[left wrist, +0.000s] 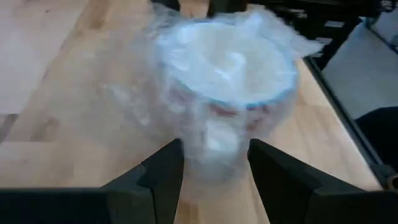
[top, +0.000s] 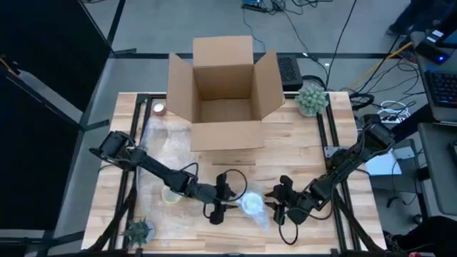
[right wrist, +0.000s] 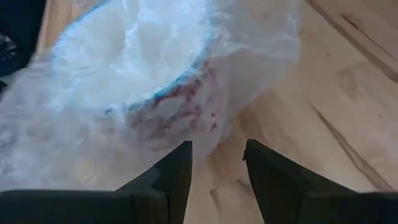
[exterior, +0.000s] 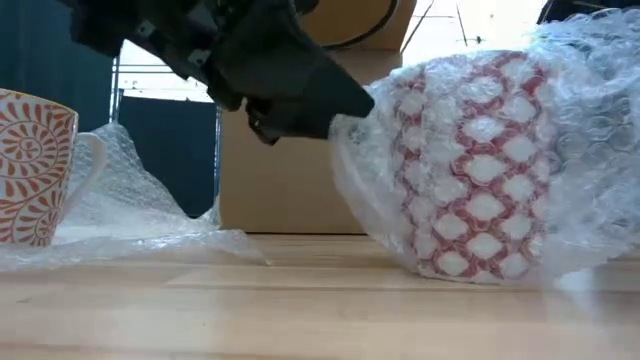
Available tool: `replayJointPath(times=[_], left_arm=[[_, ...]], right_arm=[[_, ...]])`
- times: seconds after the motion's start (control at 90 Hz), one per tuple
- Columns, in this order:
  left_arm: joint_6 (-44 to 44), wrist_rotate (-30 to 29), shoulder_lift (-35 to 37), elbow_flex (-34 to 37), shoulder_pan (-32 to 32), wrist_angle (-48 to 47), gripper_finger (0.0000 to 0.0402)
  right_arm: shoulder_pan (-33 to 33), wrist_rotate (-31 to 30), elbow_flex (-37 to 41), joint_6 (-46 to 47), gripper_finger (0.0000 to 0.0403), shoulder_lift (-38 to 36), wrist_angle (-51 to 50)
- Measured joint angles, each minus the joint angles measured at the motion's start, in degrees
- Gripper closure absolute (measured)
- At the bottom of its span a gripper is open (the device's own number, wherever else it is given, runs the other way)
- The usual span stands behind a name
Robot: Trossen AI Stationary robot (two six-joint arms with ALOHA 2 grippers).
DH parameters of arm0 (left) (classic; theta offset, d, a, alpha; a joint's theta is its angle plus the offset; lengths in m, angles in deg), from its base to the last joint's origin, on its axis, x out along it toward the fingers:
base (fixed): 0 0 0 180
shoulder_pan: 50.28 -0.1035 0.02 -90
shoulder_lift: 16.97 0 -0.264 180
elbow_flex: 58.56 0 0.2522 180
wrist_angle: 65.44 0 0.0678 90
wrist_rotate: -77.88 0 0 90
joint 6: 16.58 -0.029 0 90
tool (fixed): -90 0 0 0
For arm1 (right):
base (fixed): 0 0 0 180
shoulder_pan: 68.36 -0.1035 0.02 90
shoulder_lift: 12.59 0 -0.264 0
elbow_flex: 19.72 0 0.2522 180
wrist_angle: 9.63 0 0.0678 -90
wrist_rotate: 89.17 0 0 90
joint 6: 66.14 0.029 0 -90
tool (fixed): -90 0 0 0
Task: Wrap mug
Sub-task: Put the wrapped red mug into the box
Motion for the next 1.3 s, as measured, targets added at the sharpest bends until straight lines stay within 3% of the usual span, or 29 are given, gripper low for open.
replayJointPath(times=[0.311, 0.422, 0.556, 0.8, 0.978, 1.3], left_arm=[[0.91, 3.13, -3.06, -0.72, -0.67, 3.28, 0.0247], [2.11, 3.73, -4.64, -1.54, -0.69, 3.38, 0.0287], [2.10, 4.04, -4.62, -1.73, -0.67, 2.92, 0.0366], [4.01, 4.53, -2.17, -1.66, 1.01, 0.40, 0.0364], [5.42, 3.60, 1.65, -1.62, 4.27, 0.53, 0.0364], [3.38, -0.28, 16.24, -1.64, 9.96, -3.49, 0.0364]], right_arm=[[0.94, 0.74, 0.00, -2.91, 0.0266, 2.14, 3.77], [1.10, 1.58, 0.04, -2.93, 0.0266, 2.14, 3.65], [1.27, 1.52, 0.07, -2.97, 0.0266, 2.14, 3.22], [0.85, 6.25, 0.00, -2.93, 0.0266, -0.67, -1.45], [-0.86, 6.06, -0.02, -2.48, 0.0266, -2.51, -4.20], [-1.22, 4.16, -0.02, 0.29, 0.0266, -2.51, -6.63]])
